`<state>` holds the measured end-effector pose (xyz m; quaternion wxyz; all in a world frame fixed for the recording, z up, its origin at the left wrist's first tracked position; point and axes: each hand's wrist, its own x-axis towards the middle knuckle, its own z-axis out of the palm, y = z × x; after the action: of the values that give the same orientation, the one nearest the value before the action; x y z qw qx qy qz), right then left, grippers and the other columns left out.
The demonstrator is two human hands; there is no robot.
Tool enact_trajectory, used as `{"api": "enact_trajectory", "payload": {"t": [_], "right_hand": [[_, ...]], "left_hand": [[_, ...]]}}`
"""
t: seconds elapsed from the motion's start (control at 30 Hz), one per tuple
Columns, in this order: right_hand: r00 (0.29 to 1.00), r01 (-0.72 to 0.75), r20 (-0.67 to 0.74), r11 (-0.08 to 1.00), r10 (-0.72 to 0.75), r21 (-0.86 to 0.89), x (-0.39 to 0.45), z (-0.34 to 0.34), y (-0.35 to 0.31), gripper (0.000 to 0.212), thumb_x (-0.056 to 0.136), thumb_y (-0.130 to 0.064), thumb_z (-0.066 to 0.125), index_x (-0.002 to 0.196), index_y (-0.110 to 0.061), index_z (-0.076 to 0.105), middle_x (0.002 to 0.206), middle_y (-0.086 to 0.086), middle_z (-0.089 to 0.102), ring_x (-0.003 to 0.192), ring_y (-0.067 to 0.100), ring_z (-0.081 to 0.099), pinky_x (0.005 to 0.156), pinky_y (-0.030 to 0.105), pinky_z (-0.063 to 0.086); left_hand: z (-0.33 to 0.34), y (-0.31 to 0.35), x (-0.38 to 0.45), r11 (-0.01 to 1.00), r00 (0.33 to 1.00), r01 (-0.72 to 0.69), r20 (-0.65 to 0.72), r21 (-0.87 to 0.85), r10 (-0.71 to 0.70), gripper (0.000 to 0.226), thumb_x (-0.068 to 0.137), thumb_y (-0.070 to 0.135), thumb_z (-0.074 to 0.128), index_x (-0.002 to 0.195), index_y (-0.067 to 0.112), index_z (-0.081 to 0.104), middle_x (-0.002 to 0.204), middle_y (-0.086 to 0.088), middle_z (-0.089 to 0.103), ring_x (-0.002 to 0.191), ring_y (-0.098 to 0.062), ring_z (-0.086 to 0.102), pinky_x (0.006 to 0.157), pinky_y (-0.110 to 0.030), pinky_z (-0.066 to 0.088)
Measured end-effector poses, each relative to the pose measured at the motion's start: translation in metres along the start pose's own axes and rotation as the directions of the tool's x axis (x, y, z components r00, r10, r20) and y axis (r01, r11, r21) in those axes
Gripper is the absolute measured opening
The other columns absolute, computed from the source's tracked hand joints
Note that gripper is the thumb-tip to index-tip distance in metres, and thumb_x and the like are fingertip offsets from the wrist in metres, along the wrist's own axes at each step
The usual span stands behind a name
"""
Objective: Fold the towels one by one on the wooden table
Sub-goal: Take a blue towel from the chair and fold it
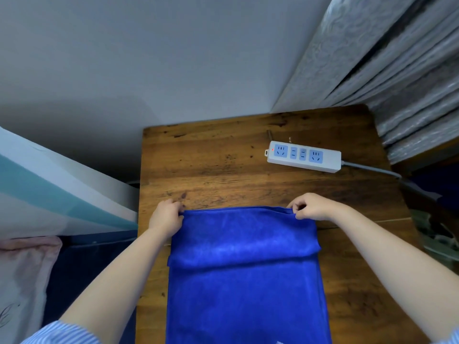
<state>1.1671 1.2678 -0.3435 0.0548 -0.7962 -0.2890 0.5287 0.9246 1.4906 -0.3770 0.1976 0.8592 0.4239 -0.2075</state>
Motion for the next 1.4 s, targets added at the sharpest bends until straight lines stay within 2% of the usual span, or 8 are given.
{"api": "enact_trajectory", "payload": {"t": [0.07,0.13,0.4,0.6,0.83,0.97,1.2,1.4], "right_hand": [[0.999,0.009,0.040,0.997,-0.006,-0.082,-0.002,-0.003,-0.004,0.029,0.083,-0.004,0.053,0.058,-0.017,0.047,0.083,0.006,0.060,0.080,0.016,0.053,0.068,0.022,0.040],[0.999,0.020,0.042,0.986,-0.013,-0.166,-0.003,-0.006,-0.007,0.029,0.084,-0.007,0.053,0.059,-0.020,0.046,0.069,-0.002,0.050,0.066,0.009,0.045,0.058,0.018,0.036],[0.997,-0.016,-0.073,0.952,-0.007,-0.306,-0.009,-0.012,0.005,0.028,0.087,-0.015,0.058,0.063,-0.024,0.047,0.079,-0.002,0.054,0.078,0.014,0.052,0.059,0.017,0.039],[0.988,-0.059,-0.151,0.944,0.009,-0.325,-0.011,-0.009,0.006,0.020,0.087,-0.014,0.058,0.070,-0.022,0.052,0.089,0.002,0.058,0.087,0.017,0.057,0.072,0.024,0.048],[0.987,-0.080,-0.160,0.932,0.023,-0.354,-0.014,-0.007,0.004,0.009,0.088,-0.015,0.058,0.079,-0.018,0.057,0.087,0.001,0.058,0.085,0.015,0.058,0.061,0.016,0.043],[0.980,-0.080,-0.198,0.934,0.011,-0.348,-0.014,-0.007,0.003,0.011,0.088,-0.015,0.058,0.078,-0.018,0.056,0.086,0.001,0.057,0.082,0.014,0.056,0.058,0.014,0.041],[0.976,-0.056,-0.216,0.950,-0.012,-0.306,-0.029,-0.017,0.006,0.027,0.086,-0.015,0.061,0.062,-0.022,0.051,0.080,0.001,0.058,0.079,0.015,0.057,0.062,0.019,0.044],[0.926,0.009,-0.353,0.941,-0.136,-0.339,-0.062,-0.031,-0.009,0.030,0.086,-0.015,0.060,0.060,-0.021,0.046,0.072,0.000,0.056,0.073,0.017,0.055,0.060,0.023,0.043]], "left_hand": [[-0.002,-0.002,0.002,0.993,0.997,-0.071,0.036,0.093,0.068,0.018,0.090,0.013,0.052,0.105,0.013,0.062,0.115,-0.006,0.057,0.110,-0.024,0.048,0.088,-0.032,0.044],[-0.004,-0.003,0.004,0.973,0.989,-0.134,0.080,0.188,0.121,0.016,0.090,0.015,0.051,0.102,0.014,0.062,0.113,-0.006,0.058,0.110,-0.024,0.048,0.086,-0.031,0.044],[-0.011,-0.002,0.007,0.965,0.975,-0.171,0.174,0.198,0.137,0.009,0.088,0.014,0.056,0.082,0.014,0.050,0.108,-0.007,0.055,0.097,-0.023,0.054,0.074,-0.026,0.043],[-0.014,-0.007,0.006,0.945,0.973,-0.199,0.169,0.258,0.159,0.012,0.088,0.021,0.058,0.095,0.011,0.060,0.105,-0.007,0.062,0.098,-0.023,0.056,0.079,-0.030,0.047],[-0.010,0.000,0.001,0.922,0.967,-0.237,0.168,0.306,0.193,0.012,0.089,0.020,0.055,0.095,0.012,0.062,0.104,-0.004,0.061,0.097,-0.021,0.056,0.073,-0.027,0.044],[-0.011,-0.004,0.001,0.966,0.981,-0.174,0.117,0.192,0.153,0.011,0.090,0.019,0.054,0.092,0.013,0.063,0.095,-0.003,0.061,0.082,-0.017,0.052,0.066,-0.025,0.041],[-0.029,-0.014,-0.010,0.987,0.992,-0.100,0.065,-0.125,0.108,0.017,0.086,0.016,0.062,0.071,0.019,0.055,0.081,0.002,0.056,0.081,-0.016,0.054,0.063,-0.021,0.043],[-0.073,-0.009,-0.034,0.984,0.991,-0.131,-0.030,-0.122,0.128,0.031,0.087,0.014,0.061,0.061,0.021,0.046,0.070,0.005,0.052,0.075,-0.016,0.052,0.057,-0.022,0.039]]}}
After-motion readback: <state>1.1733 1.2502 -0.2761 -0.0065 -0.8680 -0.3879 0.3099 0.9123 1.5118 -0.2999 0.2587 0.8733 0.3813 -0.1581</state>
